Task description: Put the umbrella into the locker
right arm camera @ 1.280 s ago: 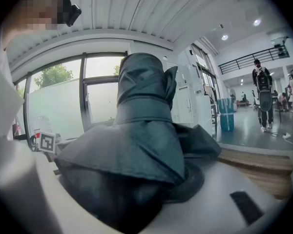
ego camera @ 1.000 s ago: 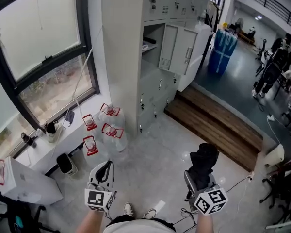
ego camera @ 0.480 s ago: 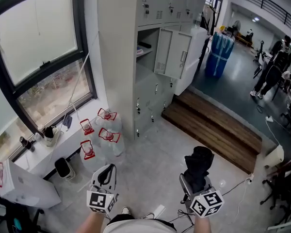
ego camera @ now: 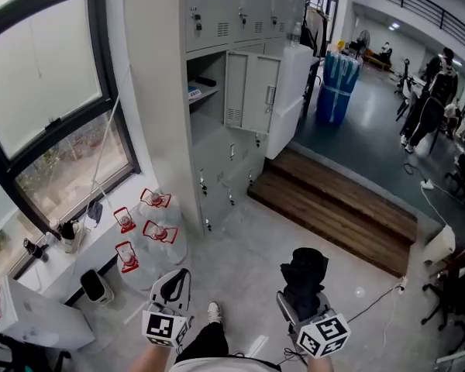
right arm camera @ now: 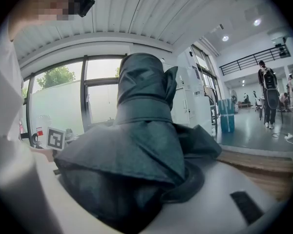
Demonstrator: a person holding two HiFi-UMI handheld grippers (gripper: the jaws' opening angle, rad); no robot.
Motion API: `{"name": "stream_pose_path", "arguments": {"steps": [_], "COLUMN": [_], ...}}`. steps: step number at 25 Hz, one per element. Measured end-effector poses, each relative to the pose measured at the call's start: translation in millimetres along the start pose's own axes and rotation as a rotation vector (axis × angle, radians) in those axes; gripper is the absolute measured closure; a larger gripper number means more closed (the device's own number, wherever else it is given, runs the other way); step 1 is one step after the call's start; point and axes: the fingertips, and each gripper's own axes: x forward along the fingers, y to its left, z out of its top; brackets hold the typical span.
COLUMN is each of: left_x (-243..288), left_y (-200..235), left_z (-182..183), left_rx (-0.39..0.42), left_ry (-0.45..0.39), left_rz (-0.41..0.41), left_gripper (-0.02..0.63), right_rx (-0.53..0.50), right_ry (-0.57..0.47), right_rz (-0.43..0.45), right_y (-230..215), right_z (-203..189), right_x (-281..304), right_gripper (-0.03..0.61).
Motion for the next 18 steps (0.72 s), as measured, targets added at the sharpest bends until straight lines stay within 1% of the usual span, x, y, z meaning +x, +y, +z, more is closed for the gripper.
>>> {"name": "stream_pose_path", "arguments": {"steps": [4,8,11,15,18], "left_x": [51.3,121.0,175.7,233.3,274.8], "left_y": [10.3,35.8,72.8,133.5,176.3], "left_z": [-14.8,-26.7,-21.1,-14.9,-14.2], "left_rx": [-0.024,-0.060,-0.055,-0.044,-0.062], "left_ry": [0.012,0.024,0.016,0.032,0.047], "left_rz": [-0.019,-0.015,0.000,0.034,0.066], "left_gripper": [0.583,0.583,0.583,0.583,0.583], "right_rx": [0.006,-0.003,-0.004,-0.019,-0.017], "right_ry": [0.037,0.074,0.087,0.092,0.097], "right_rz": [-0.001,0.001,0.017,0.095,0.132], "right_y": [-23.5,-59.5,-81.2,-91.3,-98.9], "right_z": [-0.6,12.1,35.3,73.9,97.9], "right_x": [37.9,97.6,156.0,238.8,301.6], "right_gripper": [0.374,0.374,0.374,0.374,0.374]}}
